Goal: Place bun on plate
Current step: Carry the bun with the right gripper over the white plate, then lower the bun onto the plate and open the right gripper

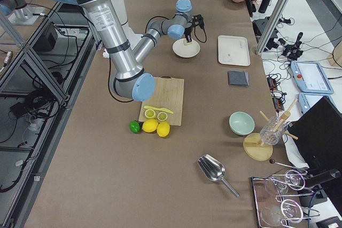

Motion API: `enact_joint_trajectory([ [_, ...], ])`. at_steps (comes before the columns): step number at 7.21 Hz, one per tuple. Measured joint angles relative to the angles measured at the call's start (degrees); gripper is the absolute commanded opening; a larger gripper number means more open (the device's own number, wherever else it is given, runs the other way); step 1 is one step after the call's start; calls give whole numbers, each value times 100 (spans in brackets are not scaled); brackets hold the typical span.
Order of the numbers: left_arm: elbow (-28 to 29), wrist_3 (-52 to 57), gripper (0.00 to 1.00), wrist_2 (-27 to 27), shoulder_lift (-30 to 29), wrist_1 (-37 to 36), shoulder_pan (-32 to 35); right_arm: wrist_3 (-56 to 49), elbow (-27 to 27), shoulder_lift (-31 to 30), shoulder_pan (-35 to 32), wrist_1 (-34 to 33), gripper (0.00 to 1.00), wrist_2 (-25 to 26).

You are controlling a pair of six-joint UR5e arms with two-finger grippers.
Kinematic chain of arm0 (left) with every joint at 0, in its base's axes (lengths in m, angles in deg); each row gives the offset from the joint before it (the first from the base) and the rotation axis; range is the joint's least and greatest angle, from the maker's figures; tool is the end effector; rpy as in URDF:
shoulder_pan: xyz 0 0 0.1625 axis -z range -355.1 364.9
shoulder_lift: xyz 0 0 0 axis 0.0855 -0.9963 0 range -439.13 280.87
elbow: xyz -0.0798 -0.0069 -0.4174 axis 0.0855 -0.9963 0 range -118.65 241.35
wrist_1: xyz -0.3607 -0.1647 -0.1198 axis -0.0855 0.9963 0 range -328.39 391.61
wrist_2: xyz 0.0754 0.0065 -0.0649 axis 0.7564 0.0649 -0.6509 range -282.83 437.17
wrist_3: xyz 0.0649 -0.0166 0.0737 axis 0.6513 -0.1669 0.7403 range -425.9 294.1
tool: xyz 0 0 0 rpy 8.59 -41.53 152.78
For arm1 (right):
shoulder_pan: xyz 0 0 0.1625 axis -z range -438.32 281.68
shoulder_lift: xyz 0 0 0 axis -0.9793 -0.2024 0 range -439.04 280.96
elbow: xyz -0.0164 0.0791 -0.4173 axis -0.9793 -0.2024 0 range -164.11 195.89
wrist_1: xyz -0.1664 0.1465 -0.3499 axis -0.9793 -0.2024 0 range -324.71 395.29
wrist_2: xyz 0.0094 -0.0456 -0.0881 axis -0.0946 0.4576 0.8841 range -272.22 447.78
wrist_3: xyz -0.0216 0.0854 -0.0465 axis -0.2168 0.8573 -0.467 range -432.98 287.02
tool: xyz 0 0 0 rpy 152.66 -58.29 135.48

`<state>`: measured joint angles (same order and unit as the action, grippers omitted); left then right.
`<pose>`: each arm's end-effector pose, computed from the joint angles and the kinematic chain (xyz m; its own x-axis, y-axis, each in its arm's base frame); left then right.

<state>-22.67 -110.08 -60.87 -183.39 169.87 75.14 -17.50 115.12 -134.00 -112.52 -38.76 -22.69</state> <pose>0.1483 -0.5878 0.4715 0.4308 0.2192 -0.8754 0.1584 0.9366 0.3125 -0.4867 -0.4499 0.1966 0.4947 -0.3057 0.8135 0.0057 0.9372 0.3487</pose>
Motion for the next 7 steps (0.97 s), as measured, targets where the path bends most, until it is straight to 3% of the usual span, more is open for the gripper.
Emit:
enact_joint_trajectory([
  [1,4,-7,98,-70,-31,0,3,-23,-358,168,148,266,0,164],
  [2,10,-9,98,-101,-39,-1,6,-33,-642,255,289,524,69,295],
  [3,14,-6,98,-110,-38,1,7,-36,-791,288,399,675,100,379],
  [7,-16,31,98,-109,-49,20,38,-38,-865,278,556,913,100,507],
])
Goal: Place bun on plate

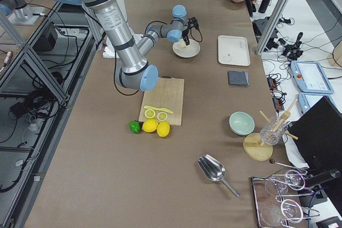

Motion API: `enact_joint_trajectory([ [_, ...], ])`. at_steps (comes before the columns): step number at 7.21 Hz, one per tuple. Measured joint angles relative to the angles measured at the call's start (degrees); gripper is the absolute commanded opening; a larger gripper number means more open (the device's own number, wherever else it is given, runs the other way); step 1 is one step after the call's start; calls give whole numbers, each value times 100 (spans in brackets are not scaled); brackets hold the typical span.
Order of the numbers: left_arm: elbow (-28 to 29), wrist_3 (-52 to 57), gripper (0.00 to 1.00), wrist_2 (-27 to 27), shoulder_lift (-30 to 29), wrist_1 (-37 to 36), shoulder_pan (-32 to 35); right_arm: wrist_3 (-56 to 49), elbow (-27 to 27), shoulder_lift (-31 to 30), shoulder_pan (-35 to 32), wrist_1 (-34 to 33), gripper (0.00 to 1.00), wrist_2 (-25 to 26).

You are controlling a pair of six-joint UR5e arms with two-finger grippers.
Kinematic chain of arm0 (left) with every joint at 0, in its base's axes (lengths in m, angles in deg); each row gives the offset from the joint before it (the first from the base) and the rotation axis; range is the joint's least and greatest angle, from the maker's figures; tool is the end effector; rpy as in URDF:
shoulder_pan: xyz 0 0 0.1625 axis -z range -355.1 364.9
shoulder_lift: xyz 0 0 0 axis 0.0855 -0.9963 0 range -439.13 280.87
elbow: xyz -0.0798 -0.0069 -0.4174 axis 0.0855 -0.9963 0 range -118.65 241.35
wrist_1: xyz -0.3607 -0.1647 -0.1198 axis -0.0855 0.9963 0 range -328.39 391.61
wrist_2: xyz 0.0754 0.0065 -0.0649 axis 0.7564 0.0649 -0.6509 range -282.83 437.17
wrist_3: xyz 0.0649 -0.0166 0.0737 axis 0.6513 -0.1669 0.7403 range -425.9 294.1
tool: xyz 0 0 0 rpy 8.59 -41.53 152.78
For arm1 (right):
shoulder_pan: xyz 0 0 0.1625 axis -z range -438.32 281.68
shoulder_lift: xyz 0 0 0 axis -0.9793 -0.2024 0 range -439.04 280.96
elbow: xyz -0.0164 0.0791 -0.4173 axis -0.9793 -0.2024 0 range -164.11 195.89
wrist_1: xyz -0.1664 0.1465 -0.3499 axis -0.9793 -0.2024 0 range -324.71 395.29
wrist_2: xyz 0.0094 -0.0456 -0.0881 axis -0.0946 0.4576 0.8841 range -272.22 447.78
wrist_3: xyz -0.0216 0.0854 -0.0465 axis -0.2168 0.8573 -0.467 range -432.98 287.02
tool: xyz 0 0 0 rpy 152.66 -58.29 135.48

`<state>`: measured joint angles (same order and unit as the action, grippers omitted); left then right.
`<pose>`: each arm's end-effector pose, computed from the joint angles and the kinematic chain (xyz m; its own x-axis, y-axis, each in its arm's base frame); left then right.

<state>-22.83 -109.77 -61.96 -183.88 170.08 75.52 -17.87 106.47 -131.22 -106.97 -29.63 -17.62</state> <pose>0.1459 -0.5892 0.4637 0.4165 0.2376 -0.8775 0.1521 0.9334 0.3249 -0.5617 -0.4287 0.2084 0.4666 -0.3734 0.8018 0.0160 0.9099 0.4145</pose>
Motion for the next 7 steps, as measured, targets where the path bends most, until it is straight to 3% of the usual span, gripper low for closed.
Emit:
enact_joint_trajectory([
  [4,34,12,98,27,-193,-153,97,108,39,-167,-251,23,100,68],
  [7,362,196,98,-51,-519,-519,571,168,-26,-428,-1104,-26,100,-181],
])
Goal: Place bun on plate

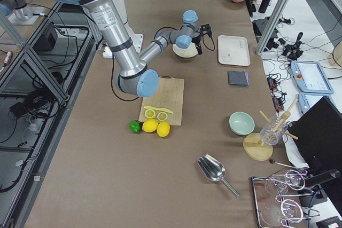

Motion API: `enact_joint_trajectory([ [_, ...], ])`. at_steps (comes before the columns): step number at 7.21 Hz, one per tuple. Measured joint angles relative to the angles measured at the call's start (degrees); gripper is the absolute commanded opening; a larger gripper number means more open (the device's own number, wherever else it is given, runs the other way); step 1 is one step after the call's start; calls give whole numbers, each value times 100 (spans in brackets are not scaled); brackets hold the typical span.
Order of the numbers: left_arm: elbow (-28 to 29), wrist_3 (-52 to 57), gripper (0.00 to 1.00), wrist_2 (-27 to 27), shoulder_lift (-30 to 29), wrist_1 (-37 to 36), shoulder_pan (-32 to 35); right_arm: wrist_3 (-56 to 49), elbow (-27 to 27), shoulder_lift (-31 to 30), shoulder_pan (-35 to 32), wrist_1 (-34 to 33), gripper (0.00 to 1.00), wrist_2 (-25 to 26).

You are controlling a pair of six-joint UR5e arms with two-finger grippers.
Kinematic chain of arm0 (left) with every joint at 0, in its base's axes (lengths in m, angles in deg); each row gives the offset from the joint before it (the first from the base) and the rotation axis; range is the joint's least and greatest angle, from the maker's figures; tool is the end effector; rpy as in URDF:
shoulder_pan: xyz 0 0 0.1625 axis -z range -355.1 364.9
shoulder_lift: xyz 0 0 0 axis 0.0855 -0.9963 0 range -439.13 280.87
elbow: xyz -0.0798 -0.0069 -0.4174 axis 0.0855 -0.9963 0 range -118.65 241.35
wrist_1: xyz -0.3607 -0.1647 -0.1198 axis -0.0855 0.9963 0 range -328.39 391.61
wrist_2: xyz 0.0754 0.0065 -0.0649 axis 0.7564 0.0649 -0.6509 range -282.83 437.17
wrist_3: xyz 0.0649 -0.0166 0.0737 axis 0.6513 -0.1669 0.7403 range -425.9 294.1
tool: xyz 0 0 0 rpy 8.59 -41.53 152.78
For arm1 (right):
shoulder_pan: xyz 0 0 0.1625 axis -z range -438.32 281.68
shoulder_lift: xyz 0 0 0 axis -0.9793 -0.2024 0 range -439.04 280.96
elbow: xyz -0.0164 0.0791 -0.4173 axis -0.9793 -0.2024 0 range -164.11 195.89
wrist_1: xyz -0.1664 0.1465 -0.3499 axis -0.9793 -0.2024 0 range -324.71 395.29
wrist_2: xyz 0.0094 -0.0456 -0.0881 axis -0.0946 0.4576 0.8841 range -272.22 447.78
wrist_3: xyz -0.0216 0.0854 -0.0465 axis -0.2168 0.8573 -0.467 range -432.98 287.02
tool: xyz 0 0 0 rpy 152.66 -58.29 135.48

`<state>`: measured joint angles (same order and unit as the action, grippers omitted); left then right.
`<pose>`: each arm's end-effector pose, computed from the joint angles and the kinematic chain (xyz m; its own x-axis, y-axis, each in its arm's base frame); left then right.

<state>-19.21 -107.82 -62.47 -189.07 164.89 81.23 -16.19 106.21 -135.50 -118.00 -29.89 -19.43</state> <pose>0.0959 -0.6369 0.4482 0.4535 0.1748 -0.8740 0.2191 0.9286 0.2994 -0.4675 -0.5228 0.2626 0.5623 -0.2133 0.7990 -0.1284 0.9319 0.3392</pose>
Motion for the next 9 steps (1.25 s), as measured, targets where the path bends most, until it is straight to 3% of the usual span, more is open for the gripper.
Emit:
enact_joint_trajectory([
  [3,313,1763,98,-101,-375,-1773,838,-837,-72,-451,-1475,-124,100,-1187],
  [6,327,2038,98,-105,-366,-2905,1401,-2650,37,-1474,-3183,-169,100,-2511],
  [9,382,2033,98,-52,-245,-3377,1523,-4151,25,-2208,-4331,-652,100,-2878],
])
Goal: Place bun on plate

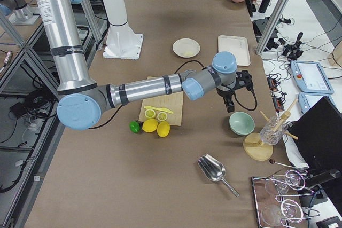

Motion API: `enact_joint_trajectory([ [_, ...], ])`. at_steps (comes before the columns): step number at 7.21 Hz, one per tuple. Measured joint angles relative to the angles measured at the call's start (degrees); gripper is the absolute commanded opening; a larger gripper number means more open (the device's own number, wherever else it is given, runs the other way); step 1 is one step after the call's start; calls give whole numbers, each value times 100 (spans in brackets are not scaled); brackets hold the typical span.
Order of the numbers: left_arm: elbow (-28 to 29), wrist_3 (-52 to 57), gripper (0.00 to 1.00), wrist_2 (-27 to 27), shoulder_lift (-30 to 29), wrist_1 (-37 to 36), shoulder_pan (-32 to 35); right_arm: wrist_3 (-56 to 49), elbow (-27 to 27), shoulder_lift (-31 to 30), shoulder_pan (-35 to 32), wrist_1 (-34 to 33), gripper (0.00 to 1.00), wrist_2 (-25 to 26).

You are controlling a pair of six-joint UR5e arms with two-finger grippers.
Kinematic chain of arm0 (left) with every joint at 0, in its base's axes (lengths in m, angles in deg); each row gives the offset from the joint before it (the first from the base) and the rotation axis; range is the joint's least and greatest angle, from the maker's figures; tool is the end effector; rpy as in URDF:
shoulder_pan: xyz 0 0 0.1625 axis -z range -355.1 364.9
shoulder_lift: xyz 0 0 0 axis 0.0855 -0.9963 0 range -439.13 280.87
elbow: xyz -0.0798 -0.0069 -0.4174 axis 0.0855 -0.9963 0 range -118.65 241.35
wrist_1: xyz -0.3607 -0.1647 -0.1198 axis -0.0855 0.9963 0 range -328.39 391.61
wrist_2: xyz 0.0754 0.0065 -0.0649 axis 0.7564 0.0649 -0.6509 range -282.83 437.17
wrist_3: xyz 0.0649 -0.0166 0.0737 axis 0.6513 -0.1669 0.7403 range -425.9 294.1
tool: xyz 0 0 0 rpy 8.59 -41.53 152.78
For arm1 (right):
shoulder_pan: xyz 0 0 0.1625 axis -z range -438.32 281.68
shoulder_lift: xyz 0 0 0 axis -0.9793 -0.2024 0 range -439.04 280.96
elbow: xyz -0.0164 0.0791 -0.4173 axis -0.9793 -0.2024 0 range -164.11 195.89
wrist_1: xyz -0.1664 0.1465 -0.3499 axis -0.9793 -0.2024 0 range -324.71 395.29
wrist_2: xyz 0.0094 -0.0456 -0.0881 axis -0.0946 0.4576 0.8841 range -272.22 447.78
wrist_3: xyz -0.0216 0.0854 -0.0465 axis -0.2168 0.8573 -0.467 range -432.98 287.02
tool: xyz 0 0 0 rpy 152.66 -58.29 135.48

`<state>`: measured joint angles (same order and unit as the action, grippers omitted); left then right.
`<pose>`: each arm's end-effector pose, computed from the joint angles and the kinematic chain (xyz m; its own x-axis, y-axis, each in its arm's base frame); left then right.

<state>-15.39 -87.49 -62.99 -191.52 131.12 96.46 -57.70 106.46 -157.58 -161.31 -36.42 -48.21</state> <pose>-0.0748 -0.6622 0.5218 0.5922 -0.1366 -0.7941 0.2618 0.9647 0.0294 -0.0106 -0.5921 0.5068 0.6503 -0.2035 0.7319 -0.0685 0.9438 0.3233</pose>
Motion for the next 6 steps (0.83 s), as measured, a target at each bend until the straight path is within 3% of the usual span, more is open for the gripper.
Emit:
enact_joint_trajectory([
  [3,86,-15,98,9,6,-473,-45,-1092,-41,-138,-530,-954,100,118],
  [6,197,57,98,273,-6,-545,-108,-1215,-35,-238,-565,-1067,100,182],
])
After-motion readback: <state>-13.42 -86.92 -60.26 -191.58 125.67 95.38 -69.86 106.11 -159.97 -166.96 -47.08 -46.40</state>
